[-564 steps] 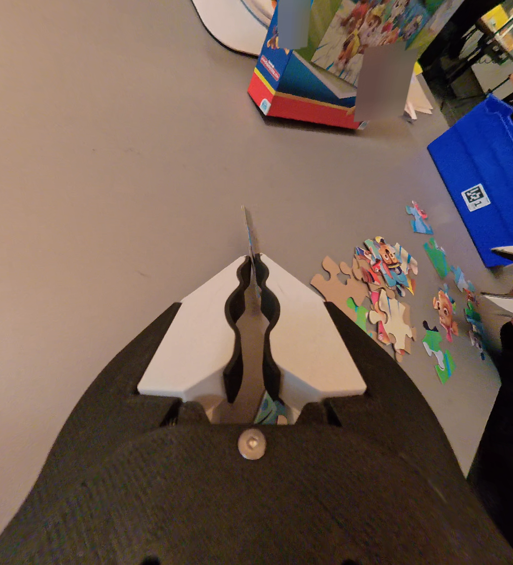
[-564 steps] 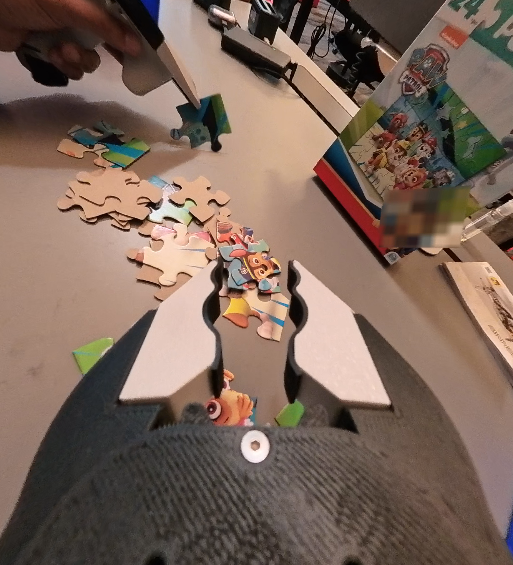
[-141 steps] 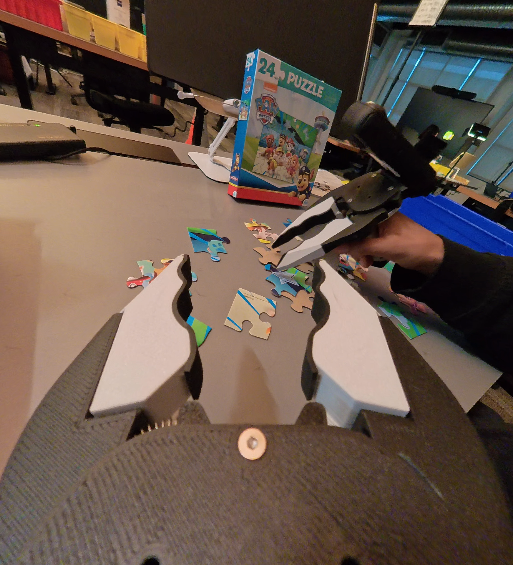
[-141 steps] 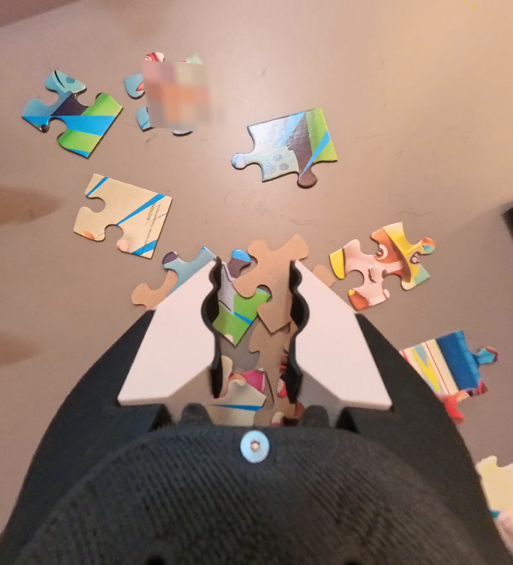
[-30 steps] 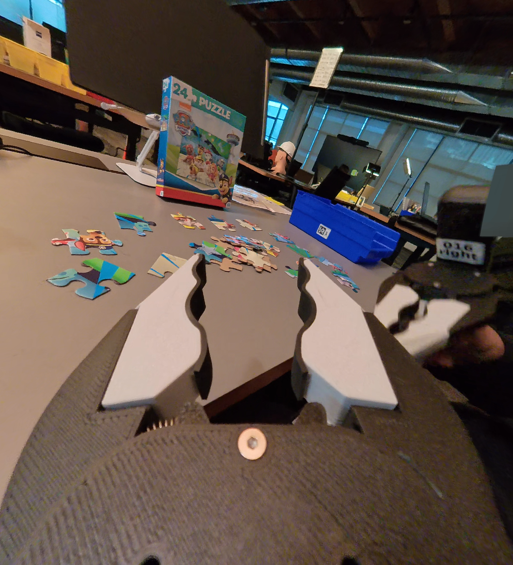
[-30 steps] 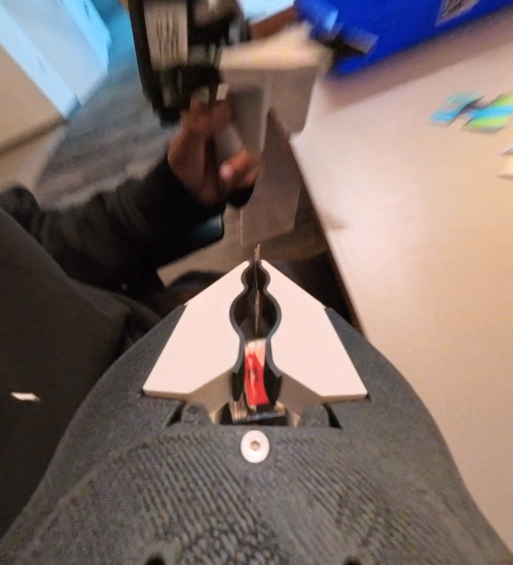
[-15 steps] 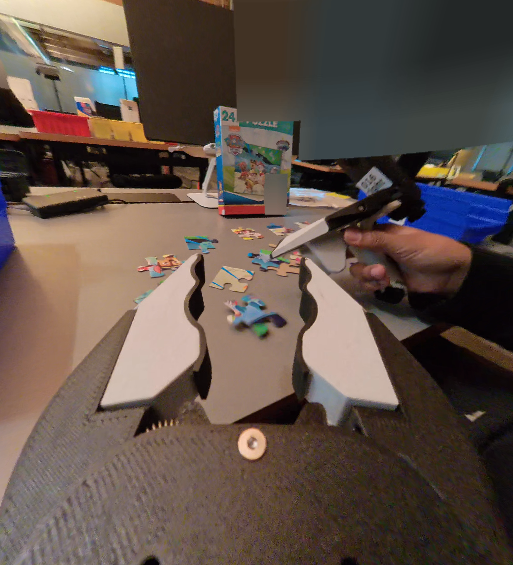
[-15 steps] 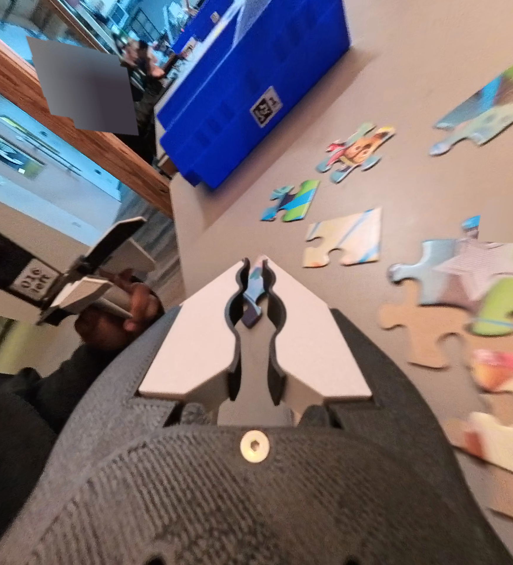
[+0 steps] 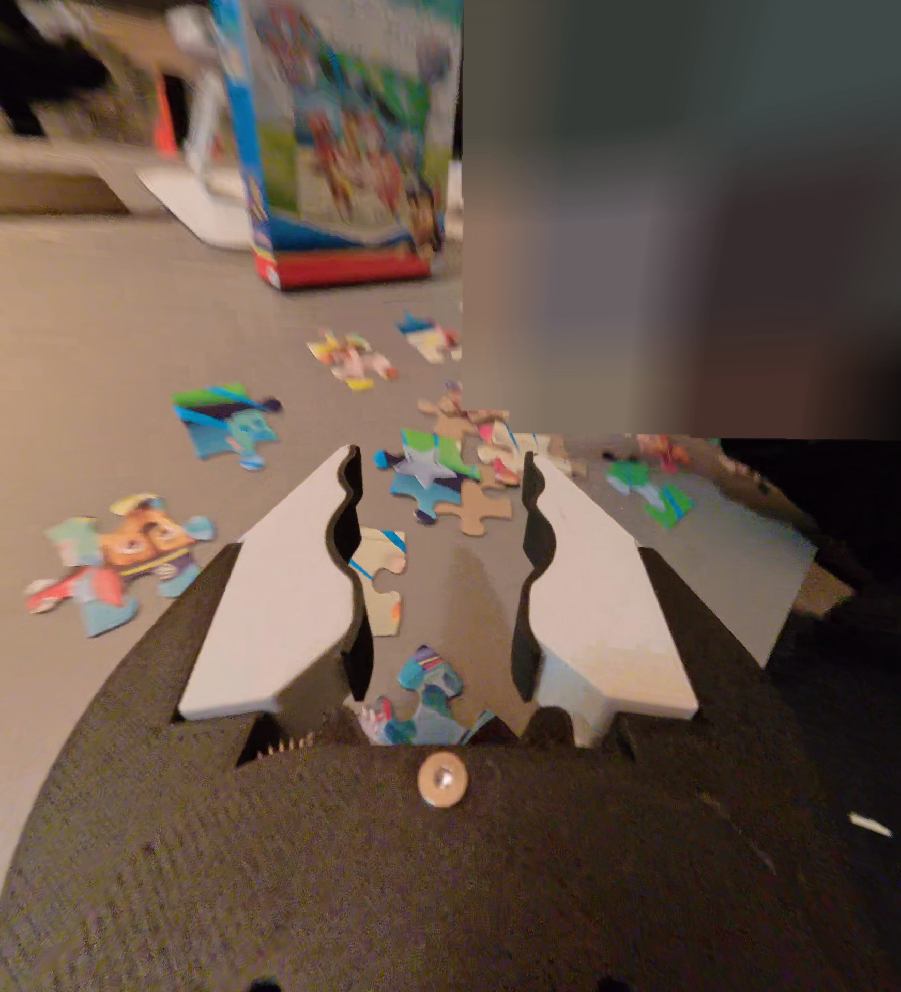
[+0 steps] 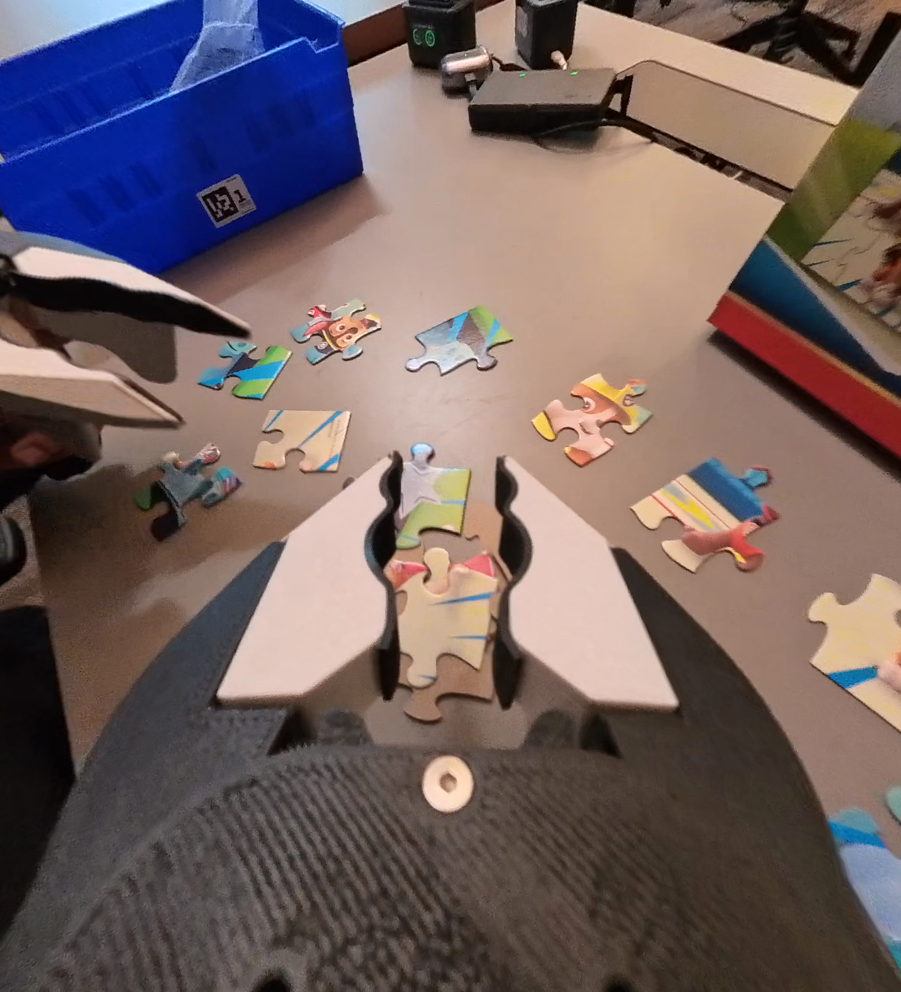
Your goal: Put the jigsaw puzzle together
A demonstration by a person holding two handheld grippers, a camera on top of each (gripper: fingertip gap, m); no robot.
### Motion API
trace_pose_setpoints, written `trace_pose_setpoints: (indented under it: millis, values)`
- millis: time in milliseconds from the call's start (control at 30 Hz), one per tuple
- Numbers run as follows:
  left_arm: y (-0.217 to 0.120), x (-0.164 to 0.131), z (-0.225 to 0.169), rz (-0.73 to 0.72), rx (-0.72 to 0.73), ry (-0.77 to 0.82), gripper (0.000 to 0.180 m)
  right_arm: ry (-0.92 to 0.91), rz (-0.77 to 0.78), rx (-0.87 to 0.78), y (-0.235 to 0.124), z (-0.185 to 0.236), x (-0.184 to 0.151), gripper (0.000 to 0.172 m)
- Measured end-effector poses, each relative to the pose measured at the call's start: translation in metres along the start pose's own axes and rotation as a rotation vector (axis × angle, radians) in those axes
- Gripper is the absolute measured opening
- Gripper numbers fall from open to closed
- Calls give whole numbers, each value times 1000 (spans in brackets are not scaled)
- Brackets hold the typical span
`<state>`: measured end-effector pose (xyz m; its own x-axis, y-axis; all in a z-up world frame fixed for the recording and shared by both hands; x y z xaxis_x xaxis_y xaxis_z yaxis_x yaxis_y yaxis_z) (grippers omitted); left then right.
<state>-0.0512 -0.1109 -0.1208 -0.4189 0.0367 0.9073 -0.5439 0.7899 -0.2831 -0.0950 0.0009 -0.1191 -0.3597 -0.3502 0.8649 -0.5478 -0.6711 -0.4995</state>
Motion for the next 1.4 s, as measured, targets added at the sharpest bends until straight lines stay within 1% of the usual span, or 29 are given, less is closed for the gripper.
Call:
trace_pose_setpoints:
  millis: [67,133,200,267,333,400,433,467,533,700,867,967,1033,1067,1133,1200,1300,1400]
  values:
    - [24,-20,-1,168,16,16,59,-35,24,-31,-6,-4,-9,34]
    - [42,-32,3,275,77,61,59,-84,47,-93,-17,-12,-17,34]
    - [57,-35,6,327,118,88,61,-121,39,-137,-30,-16,-20,33]
    - [70,-39,10,370,144,97,65,-129,12,-134,-41,-12,-22,33]
    - [80,-46,13,430,162,74,70,-126,-16,-122,-51,-7,-26,33]
    - [84,-55,21,480,219,71,70,-126,-39,-128,-60,-5,-29,33]
    - [84,-56,24,491,257,82,66,-126,-50,-135,-64,-4,-31,33]
    - [84,-56,23,495,266,91,60,-121,-61,-141,-69,-4,-33,33]
    - [85,-57,16,503,247,69,41,-97,-85,-133,-75,-3,-37,32]
    - [84,-56,17,497,260,66,41,-27,-128,-102,-85,-3,-47,32]
    - [80,-34,40,416,329,55,41,5,-172,-84,-94,-4,-44,31]
    - [79,-36,60,463,384,54,44,16,-186,-63,-93,-4,-41,31]
    - [75,-41,64,504,411,73,55,14,-189,-59,-92,-3,-39,31]
    - [74,-39,62,495,414,82,59,10,-190,-63,-92,-2,-38,31]
    - [71,-34,49,449,385,93,62,2,-187,-71,-91,-2,-38,30]
    - [72,-33,22,415,278,114,63,7,-182,-64,-88,-2,-38,30]
    - [79,-44,-7,445,169,186,71,23,-180,-23,-80,2,-37,31]
    - [83,-55,3,502,234,237,73,12,-190,2,-76,8,-32,31]
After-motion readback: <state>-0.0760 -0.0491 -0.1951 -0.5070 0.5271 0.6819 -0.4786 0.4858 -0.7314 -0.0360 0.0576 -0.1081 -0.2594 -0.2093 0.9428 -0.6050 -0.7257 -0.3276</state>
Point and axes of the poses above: each gripper's, where its closed fingertips meet, y out along the fingers, x out of its top, z = x × y across the jaws, the point moved 1 cm from there along -y, back along the fingers, and after that the axes turned 4 degrees about -y, right-handed, at the moved point
